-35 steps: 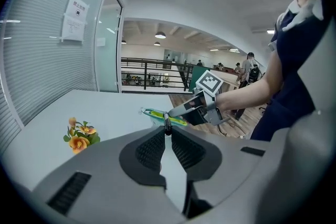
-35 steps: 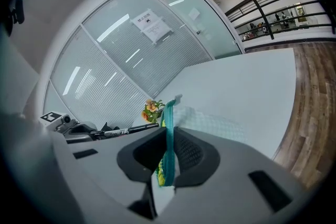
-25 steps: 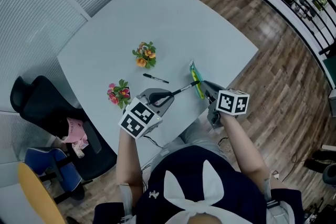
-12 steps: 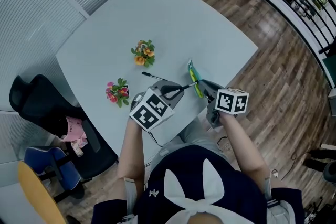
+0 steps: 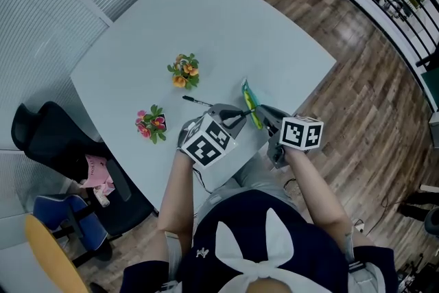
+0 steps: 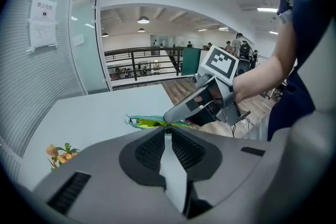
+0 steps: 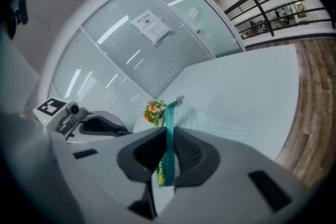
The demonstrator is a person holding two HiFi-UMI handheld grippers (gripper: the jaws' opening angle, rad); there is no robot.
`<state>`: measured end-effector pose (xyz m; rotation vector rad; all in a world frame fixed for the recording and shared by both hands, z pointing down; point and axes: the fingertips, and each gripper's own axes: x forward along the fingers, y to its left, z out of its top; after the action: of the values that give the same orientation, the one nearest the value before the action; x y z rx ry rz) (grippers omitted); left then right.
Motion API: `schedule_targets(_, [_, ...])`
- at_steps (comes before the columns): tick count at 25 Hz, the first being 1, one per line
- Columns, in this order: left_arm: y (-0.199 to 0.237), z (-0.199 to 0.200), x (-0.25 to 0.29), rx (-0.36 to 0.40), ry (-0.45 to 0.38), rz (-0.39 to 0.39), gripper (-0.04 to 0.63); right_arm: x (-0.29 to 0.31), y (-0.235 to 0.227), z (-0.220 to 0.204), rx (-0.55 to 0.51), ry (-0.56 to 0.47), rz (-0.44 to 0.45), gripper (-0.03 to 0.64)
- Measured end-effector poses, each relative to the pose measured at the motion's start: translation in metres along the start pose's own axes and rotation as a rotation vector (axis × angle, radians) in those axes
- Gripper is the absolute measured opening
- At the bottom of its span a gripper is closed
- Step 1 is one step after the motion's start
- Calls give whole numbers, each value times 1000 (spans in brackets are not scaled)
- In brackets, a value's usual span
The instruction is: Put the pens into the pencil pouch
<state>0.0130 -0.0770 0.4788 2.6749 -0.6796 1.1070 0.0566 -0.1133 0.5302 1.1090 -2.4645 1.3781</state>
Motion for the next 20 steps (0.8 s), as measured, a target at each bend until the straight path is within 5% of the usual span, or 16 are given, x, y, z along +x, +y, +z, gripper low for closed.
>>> schedule_targets(20, [3,-12,43,-85,-3,-47,90,1,-5,0,61,9,27,48])
